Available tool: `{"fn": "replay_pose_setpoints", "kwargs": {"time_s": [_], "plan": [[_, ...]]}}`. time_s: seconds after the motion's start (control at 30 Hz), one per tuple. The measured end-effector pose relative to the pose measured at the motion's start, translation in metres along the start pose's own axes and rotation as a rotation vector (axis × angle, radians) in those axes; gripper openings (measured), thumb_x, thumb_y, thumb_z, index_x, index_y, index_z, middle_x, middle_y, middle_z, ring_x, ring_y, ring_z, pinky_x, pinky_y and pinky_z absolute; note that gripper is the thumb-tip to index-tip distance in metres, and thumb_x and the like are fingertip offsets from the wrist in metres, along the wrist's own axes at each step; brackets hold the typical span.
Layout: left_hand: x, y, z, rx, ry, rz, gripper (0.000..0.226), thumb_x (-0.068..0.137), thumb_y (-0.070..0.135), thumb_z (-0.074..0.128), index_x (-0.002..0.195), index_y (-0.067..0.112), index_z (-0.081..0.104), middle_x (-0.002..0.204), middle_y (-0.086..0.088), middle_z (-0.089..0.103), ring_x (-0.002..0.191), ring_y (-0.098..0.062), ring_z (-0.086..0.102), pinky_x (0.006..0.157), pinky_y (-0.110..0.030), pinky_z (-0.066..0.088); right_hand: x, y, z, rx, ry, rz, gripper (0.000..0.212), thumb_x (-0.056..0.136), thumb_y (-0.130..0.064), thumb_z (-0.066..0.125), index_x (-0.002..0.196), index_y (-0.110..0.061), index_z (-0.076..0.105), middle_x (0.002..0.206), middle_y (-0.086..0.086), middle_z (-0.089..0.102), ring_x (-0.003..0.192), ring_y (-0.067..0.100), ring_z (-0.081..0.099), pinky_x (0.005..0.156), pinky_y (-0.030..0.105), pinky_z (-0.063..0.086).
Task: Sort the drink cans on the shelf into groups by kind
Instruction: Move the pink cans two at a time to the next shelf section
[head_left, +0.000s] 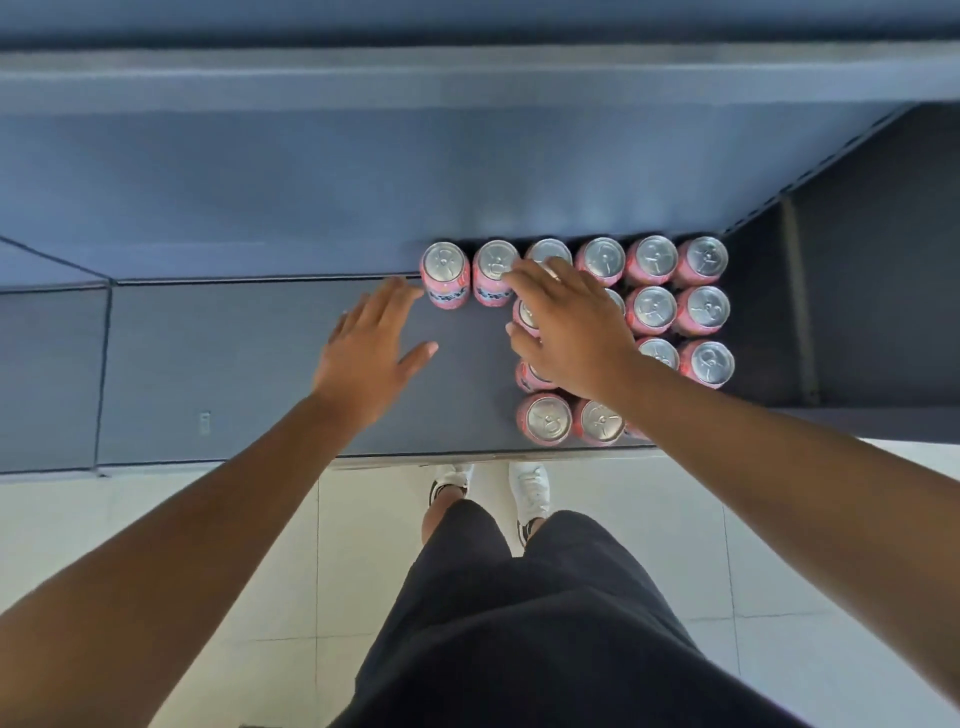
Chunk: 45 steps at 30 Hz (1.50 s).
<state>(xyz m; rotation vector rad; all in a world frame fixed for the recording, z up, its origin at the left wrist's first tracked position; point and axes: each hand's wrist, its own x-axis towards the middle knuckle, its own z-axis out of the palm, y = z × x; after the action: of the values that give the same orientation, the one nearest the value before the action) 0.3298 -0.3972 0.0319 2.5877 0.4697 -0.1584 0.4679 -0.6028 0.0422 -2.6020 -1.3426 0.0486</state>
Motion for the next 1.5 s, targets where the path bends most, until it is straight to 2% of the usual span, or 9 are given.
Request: {"fn": "replay_pose_setpoints", "kwargs": {"time_s": [0.13, 0.3, 0.43, 0.67, 0.77, 0.9, 1.2, 1.4, 1.5], "plan": [[-0.026, 0.015, -0.019, 0.167, 0.086, 0.049, 0.056, 0.09, 0.04, 0.065, 0.138, 0.019, 0.047, 0.153, -0.004, 0.041, 0.134, -0.031, 0.042, 0.108, -0.054, 0.036, -0.001, -0.004, -0.026, 0.006, 0.033, -0.147, 0.046, 0.087, -0.037, 0.048, 0.125, -0.013, 0.057, 0.131, 0.004, 0.06, 0.11, 0.036, 0.057, 0.084, 0.046, 0.05], [-0.065, 0.044, -0.044, 0.281, 0.187, 0.001, 0.055, 0.091, 0.045, 0.062, 0.137, 0.018, 0.048, 0.151, -0.005, 0.042, 0.135, -0.034, 0.041, 0.109, -0.06, 0.034, -0.001, -0.02, -0.065, 0.037, 0.053, -0.309, 0.048, 0.089, -0.04, 0.043, 0.128, -0.016, 0.057, 0.135, -0.001, 0.059, 0.117, 0.034, 0.055, 0.087, 0.046, 0.049], [-0.099, 0.054, -0.064, 0.316, 0.271, -0.089, 0.056, 0.091, 0.046, 0.058, 0.138, 0.019, 0.046, 0.151, -0.005, 0.042, 0.135, -0.037, 0.041, 0.109, -0.061, 0.035, 0.005, -0.043, -0.089, -0.006, 0.034, -0.381, 0.053, 0.093, -0.044, 0.038, 0.139, -0.019, 0.049, 0.142, -0.001, 0.054, 0.126, 0.032, 0.049, 0.091, 0.046, 0.047], [-0.173, 0.042, -0.094, 0.347, 0.364, -0.261, 0.056, 0.094, 0.05, 0.05, 0.142, 0.023, 0.039, 0.153, -0.004, 0.037, 0.141, -0.038, 0.035, 0.112, -0.061, 0.032, 0.012, -0.119, -0.103, 0.014, 0.018, -0.524, 0.045, 0.091, -0.044, 0.044, 0.119, -0.014, 0.063, 0.128, 0.002, 0.062, 0.11, 0.032, 0.06, 0.083, 0.044, 0.05], [-0.208, 0.024, -0.103, 0.373, 0.42, -0.319, 0.055, 0.091, 0.046, 0.059, 0.138, 0.022, 0.042, 0.149, -0.006, 0.043, 0.135, -0.041, 0.042, 0.105, -0.063, 0.039, 0.016, -0.168, -0.105, 0.001, 0.016, -0.598, 0.046, 0.089, -0.044, 0.044, 0.118, -0.015, 0.063, 0.129, 0.003, 0.063, 0.11, 0.032, 0.059, 0.082, 0.044, 0.051], [-0.26, -0.01, -0.117, 0.388, 0.461, -0.434, 0.056, 0.09, 0.046, 0.062, 0.137, 0.023, 0.043, 0.147, -0.006, 0.044, 0.133, -0.042, 0.043, 0.102, -0.063, 0.041, 0.018, -0.245, -0.099, -0.046, -0.03, -0.665, 0.048, 0.09, -0.047, 0.041, 0.121, -0.018, 0.063, 0.139, 0.002, 0.058, 0.125, 0.033, 0.053, 0.093, 0.047, 0.045], [-0.393, -0.127, -0.153, 0.431, 0.518, -0.622, 0.052, 0.089, 0.049, 0.059, 0.132, 0.021, 0.048, 0.143, -0.005, 0.048, 0.127, -0.04, 0.047, 0.098, -0.057, 0.045, 0.012, -0.444, -0.07, -0.115, -0.136, -0.73, 0.055, 0.1, -0.05, 0.039, 0.148, -0.024, 0.038, 0.163, -0.002, 0.023, 0.15, 0.029, 0.015, 0.116, 0.052, 0.019], [-0.456, -0.189, -0.17, 0.421, 0.55, -0.717, 0.058, 0.088, 0.049, 0.064, 0.135, 0.022, 0.044, 0.141, -0.004, 0.047, 0.123, -0.039, 0.05, 0.096, -0.056, 0.047, 0.016, -0.541, -0.046, -0.067, -0.187, -0.732, 0.053, 0.1, -0.048, 0.04, 0.148, -0.026, 0.037, 0.162, -0.004, 0.023, 0.149, 0.027, 0.015, 0.116, 0.048, 0.02], [-0.468, -0.215, -0.175, 0.38, 0.505, -0.77, 0.061, 0.094, 0.054, 0.051, 0.143, 0.024, 0.032, 0.15, -0.003, 0.039, 0.134, -0.038, 0.041, 0.106, -0.058, 0.04, 0.025, -0.574, -0.036, -0.058, -0.195, -0.736, 0.051, 0.1, -0.045, 0.041, 0.147, -0.025, 0.039, 0.161, -0.003, 0.027, 0.148, 0.027, 0.018, 0.115, 0.047, 0.021]]}}
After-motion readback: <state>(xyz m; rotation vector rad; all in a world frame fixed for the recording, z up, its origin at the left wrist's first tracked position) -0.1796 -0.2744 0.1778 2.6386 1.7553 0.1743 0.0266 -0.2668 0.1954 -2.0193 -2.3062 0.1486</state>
